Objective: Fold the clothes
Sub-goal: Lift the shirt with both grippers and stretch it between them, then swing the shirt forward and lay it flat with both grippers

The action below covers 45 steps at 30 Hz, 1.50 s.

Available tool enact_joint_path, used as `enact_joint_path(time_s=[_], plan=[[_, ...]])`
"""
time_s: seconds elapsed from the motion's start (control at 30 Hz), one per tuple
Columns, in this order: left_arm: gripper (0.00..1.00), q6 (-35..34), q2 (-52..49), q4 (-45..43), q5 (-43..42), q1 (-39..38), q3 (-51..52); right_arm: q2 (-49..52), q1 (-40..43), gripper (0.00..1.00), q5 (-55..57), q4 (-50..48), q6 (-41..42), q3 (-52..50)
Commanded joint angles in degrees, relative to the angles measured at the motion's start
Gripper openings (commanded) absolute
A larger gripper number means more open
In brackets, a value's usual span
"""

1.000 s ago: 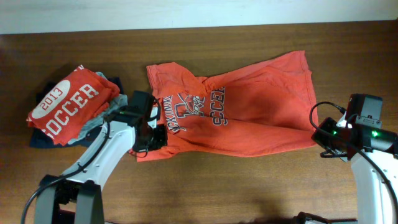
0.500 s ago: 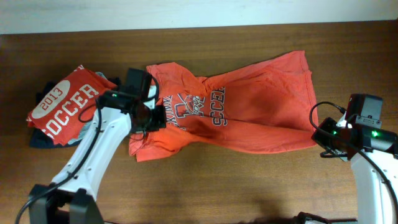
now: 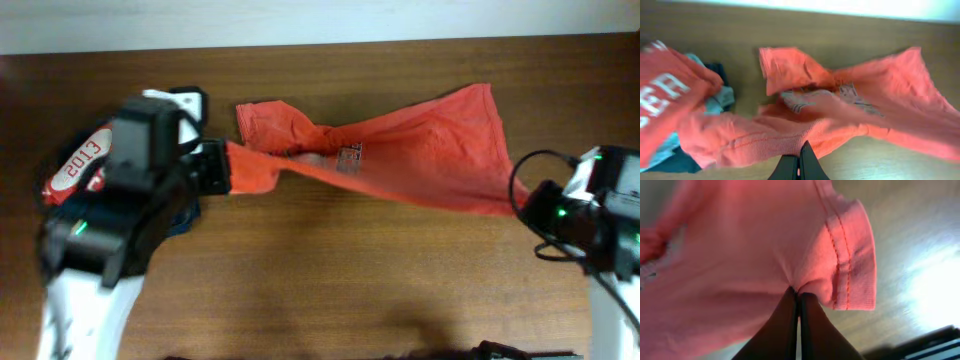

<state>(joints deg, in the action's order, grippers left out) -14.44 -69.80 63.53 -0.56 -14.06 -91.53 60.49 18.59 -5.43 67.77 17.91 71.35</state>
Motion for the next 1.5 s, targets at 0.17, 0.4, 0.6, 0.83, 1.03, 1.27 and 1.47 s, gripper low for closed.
enact_joint_path(time_s=[0.17, 0.4, 0.6, 0.83, 1.03, 1.27, 1.47], plan=[[0.01, 6.62, 4.20, 9.01, 3.43, 0.35, -21.49, -5.95, -0.26, 0.04, -9.46, 4.17, -6.14, 14.14], [0.01, 10.49, 4.07, 13.29, 3.41, 0.35, -37.99, -7.87, -0.26, 0.04, -11.13, 8.26, -6.12, 27.30], [0.01, 10.69, 3.76, 15.28, 3.37, 0.35, -47.43, -7.85, -0.26, 0.04, -11.13, 11.10, -6.08, 38.69], [0.00, 11.54, -0.96, 16.31, 3.41, 0.35, -47.47, -5.44, -0.26, 0.04, -10.99, 10.99, -5.46, 39.10], [0.00, 12.83, -12.09, 16.04, 3.61, 0.35, -47.47, 2.38, -0.26, 0.04, -9.01, 10.93, -5.49, 39.10], [0.01, 13.22, -29.22, 8.15, 3.61, 0.35, -47.50, 20.06, -0.26, 0.04, -7.87, 6.10, -5.68, 39.10], [0.00, 15.47, -42.88, -1.14, 3.56, 0.35, -47.47, 36.24, -0.33, 0.04, -10.03, -3.06, -5.66, 39.10]])
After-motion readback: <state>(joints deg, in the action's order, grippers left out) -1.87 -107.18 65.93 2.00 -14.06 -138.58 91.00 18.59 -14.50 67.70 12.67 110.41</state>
